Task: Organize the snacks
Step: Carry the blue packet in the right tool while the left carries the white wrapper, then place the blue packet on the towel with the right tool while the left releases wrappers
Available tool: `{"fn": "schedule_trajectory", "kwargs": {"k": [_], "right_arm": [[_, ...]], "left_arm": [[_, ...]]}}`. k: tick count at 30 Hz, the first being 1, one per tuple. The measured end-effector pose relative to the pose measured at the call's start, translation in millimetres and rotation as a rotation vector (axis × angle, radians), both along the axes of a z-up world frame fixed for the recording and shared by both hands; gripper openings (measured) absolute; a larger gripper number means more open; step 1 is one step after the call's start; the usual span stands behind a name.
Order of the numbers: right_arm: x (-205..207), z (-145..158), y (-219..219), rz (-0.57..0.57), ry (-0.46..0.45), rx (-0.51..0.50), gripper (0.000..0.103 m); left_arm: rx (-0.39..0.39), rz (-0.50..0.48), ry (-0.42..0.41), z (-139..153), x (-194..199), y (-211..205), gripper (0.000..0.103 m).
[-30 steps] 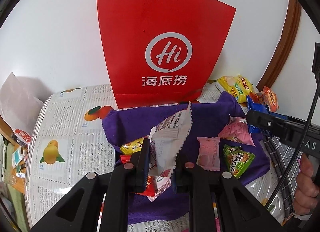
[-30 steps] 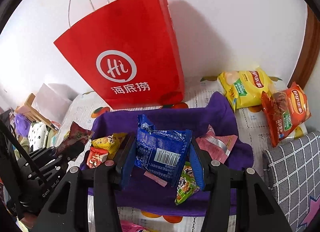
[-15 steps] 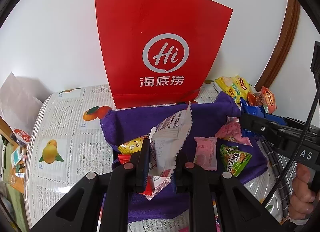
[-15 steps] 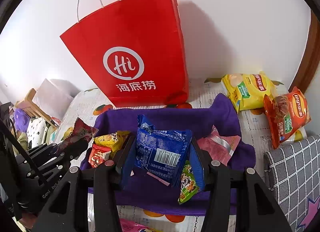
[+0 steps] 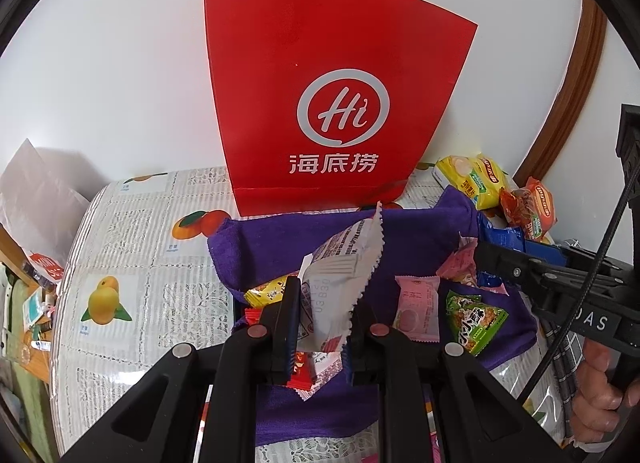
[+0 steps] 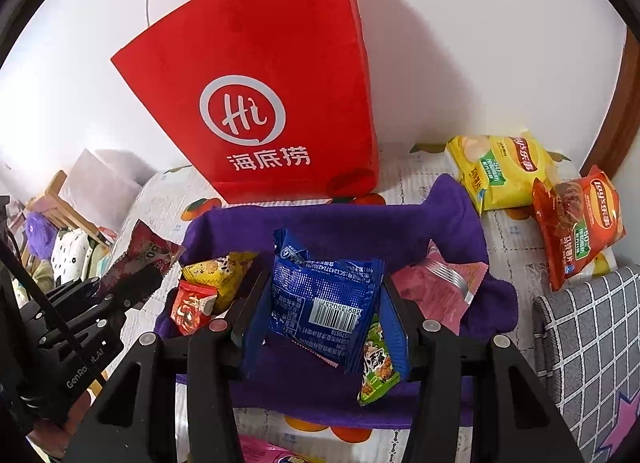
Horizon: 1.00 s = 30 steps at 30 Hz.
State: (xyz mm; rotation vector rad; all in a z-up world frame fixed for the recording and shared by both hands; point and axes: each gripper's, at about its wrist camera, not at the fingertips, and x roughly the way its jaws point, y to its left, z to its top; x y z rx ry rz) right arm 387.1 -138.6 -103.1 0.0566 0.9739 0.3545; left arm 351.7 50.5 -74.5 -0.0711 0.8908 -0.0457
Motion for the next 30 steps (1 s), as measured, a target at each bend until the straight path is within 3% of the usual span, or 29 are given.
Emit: {"fn": "schedule_trajectory", "kwargs": {"k": [30], "right_arm": [[2.5, -15.4, 15.1, 0.038, 0.036, -0.038, 0.051]], "left_arm": [[0.001, -0.010, -0.007, 3.3, -0.3, -2.7, 0.017]]}}
